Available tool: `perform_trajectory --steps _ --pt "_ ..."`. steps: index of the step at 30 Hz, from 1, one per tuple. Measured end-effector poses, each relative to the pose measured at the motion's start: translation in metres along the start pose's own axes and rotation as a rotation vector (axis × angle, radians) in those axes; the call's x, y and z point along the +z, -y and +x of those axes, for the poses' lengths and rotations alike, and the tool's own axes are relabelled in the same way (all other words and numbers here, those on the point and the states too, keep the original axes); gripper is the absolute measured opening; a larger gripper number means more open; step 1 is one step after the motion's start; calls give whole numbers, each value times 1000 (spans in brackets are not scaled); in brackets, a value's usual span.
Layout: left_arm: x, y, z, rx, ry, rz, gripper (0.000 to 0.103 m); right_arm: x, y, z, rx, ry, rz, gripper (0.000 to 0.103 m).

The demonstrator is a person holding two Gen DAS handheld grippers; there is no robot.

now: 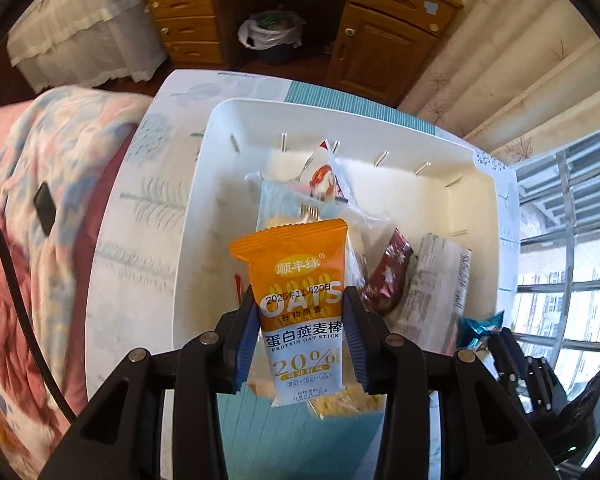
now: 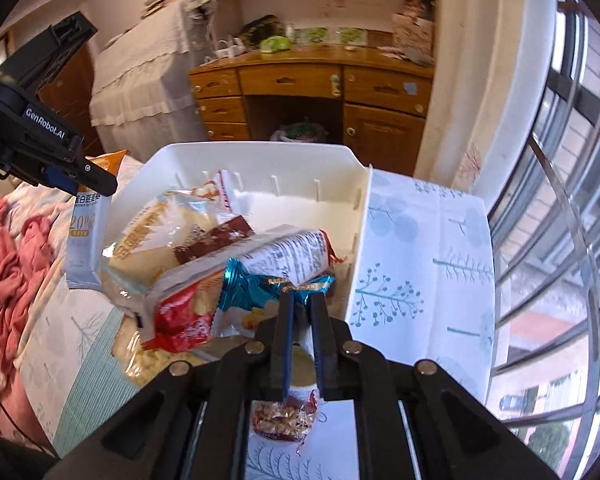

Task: Organize snacks
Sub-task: 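Carry the OATS bar and blue wrapper over the white tray, then open both grippers to release the OATS bar and blue wrapper into the tray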

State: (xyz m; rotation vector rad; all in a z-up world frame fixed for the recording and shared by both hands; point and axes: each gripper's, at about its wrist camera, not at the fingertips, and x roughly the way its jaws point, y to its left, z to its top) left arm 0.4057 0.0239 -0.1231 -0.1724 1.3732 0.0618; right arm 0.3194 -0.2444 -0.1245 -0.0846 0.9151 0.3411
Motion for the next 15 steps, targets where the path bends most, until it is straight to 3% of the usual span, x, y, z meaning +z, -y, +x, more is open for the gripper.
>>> perform_trajectory --steps 5,8,10,15 --pt "6 -3 17 -31 -10 2 42 -2 2 6 5 -21 41 14" --pt "3 -2 17 -15 -3 7 64 -3 0 2 5 -20 51 25" --pt "-3 -2 13 -29 10 20 67 -3 0 -1 8 -16 58 33" --pt "-21 2 -7 -48 41 60 76 -5 -5 -11 -9 -22 59 42"
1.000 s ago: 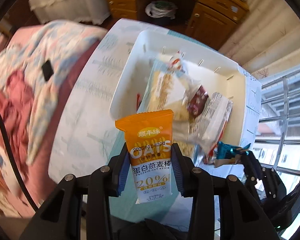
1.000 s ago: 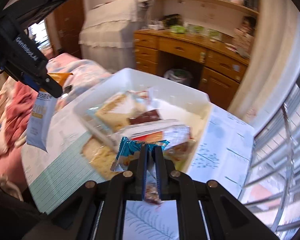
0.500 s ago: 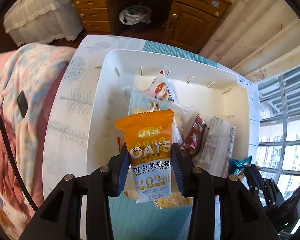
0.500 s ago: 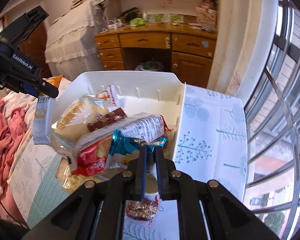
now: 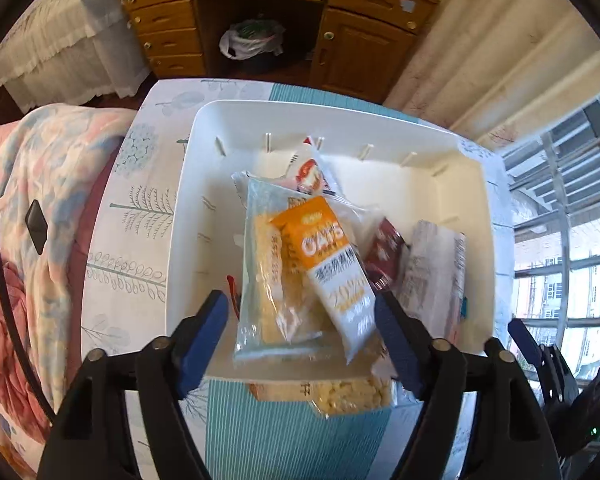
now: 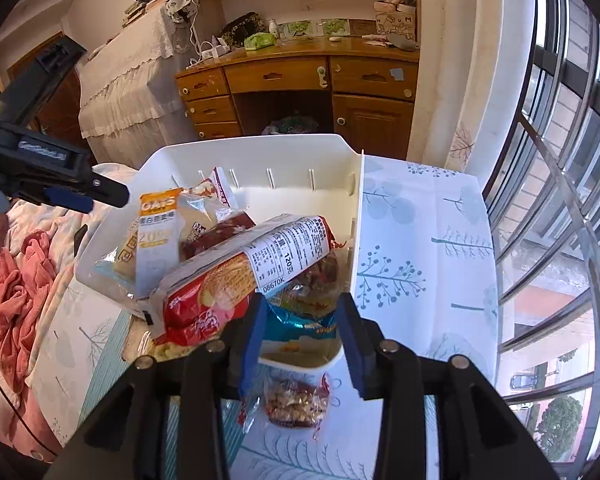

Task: Organize snacks
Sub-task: 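Open both grippers to release the OATS bar and blue wrapper into the tray, then withdraw both tools toward the clear puff bag and nut bag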

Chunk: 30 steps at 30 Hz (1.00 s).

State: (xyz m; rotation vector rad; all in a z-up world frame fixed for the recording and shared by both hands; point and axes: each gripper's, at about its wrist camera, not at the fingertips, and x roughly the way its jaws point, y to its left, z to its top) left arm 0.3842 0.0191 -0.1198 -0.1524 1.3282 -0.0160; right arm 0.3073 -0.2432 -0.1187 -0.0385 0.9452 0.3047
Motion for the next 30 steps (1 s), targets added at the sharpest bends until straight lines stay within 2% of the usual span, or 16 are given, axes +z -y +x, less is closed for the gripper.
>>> perform_trajectory --steps 5,14,18,21,30 --pt "-28 3 -17 -53 6 1 77 -6 -3 -16 -3 10 -13 52" --pt "-83 9 -35 -74 -19 -47 78 -30 0 -41 53 -21 31 63" --pt "-104 11 -29 -62 -42 -61 79 -47 3 -45 44 -35 55 68" --pt "-118 13 -22 -67 -55 -74 87 -58 9 -44 60 -41 105 70" --pt "-143 19 9 -104 -60 -53 88 -81 17 -26 56 -76 197 73"
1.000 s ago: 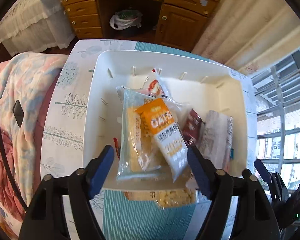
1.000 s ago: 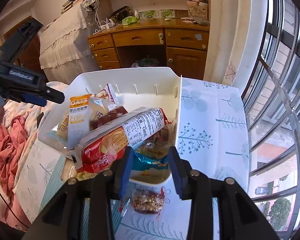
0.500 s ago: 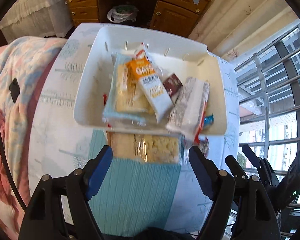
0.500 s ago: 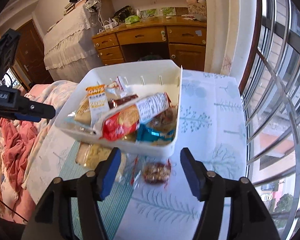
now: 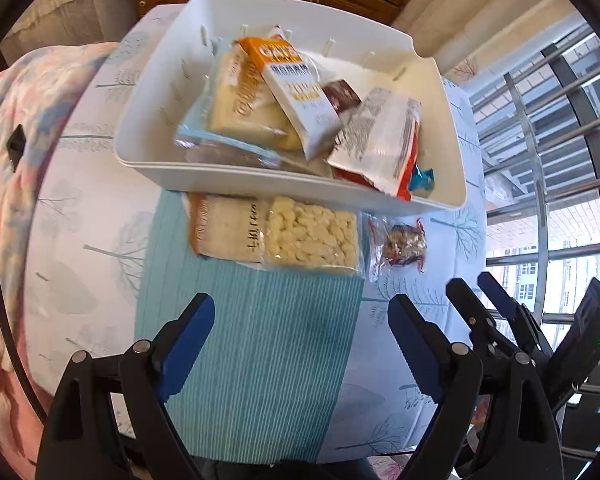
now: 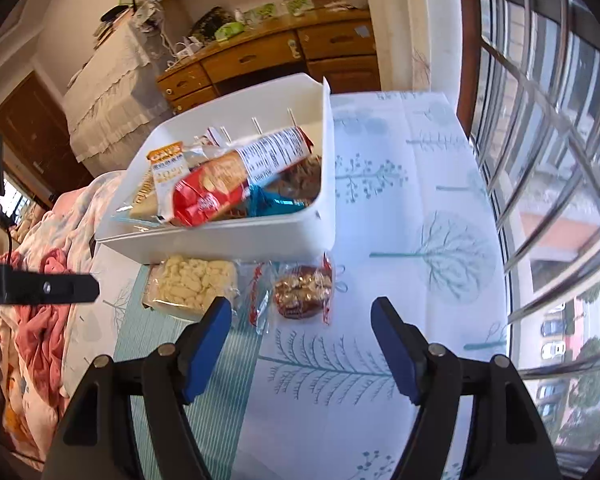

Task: Organize snacks
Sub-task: 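Withdraw both tools toward the clear puff bag and nut bag, then grasp the clear puff bag with the left gripper while the right grasps the nut bag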

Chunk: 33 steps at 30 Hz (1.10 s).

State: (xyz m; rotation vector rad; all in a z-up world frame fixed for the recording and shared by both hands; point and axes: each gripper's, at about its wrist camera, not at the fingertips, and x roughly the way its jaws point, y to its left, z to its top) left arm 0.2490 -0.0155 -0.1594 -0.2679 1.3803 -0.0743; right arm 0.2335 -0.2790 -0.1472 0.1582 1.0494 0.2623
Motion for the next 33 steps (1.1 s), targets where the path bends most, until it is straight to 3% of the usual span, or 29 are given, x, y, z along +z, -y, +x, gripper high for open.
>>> perform_trajectory --steps 10,19,23,33 --pt "-16 1 40 -28 135 92 88 -20 9 39 25 -44 84 73" --pt "-24 9 73 30 244 214 88 -23 10 62 34 -38 94 73" --pt "-22 17 88 60 255 258 88 -19 9 70 42 -24 98 73" --pt "-15 24 107 40 244 246 88 -11 15 84 80 -4 121 72"
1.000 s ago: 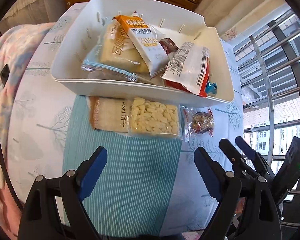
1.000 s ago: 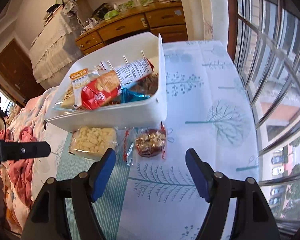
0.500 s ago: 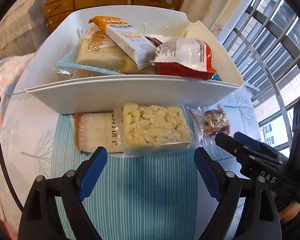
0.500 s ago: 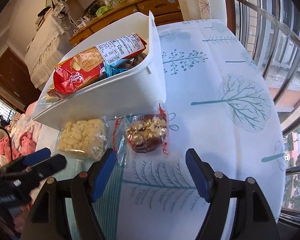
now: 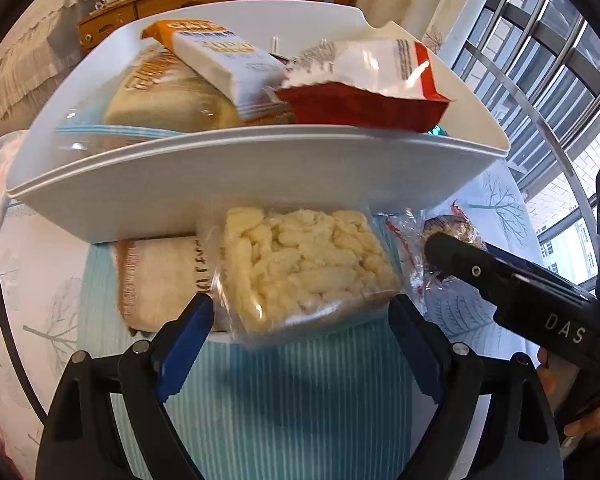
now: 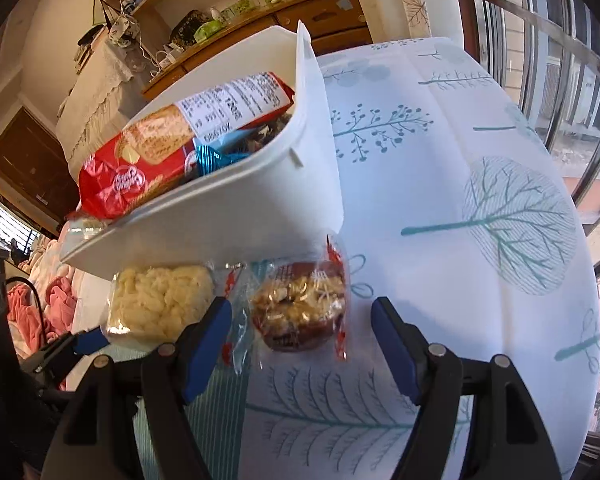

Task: Organize snacks
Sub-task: 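Grasp the clear puff bag with the left gripper while the right grasps the nut bag, then carry the puff bag and nut bag over the white tray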

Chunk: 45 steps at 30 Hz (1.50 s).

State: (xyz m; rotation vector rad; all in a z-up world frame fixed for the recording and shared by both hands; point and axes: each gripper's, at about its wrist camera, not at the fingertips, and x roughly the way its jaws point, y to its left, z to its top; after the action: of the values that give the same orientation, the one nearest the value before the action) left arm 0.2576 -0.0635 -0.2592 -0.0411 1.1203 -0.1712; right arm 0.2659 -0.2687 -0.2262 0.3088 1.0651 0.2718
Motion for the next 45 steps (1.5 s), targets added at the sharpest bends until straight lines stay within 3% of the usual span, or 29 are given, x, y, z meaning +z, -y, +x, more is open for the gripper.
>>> perform_trajectory --steps 4,13,25,32,39,45 --pt "0 9 5 -10 -9 1 89 5 3 2 14 -10 -6 49" --pt "6 24 17 3 -12 -17 98 11 9 2 56 -34 22 49" --pt "21 33 27 47 -17 -52 99 21 27 -10 36 -52 34 48" --pt "33 43 31 81 -42 -49 85 28 32 -20 27 -83 13 48" --pt "36 50 32 68 -86 -95 82 35 30 -30 14 -120 -5 48" --pt "27 43 31 38 -170 -143 81 40 23 -47 -16 -125 -25 48"
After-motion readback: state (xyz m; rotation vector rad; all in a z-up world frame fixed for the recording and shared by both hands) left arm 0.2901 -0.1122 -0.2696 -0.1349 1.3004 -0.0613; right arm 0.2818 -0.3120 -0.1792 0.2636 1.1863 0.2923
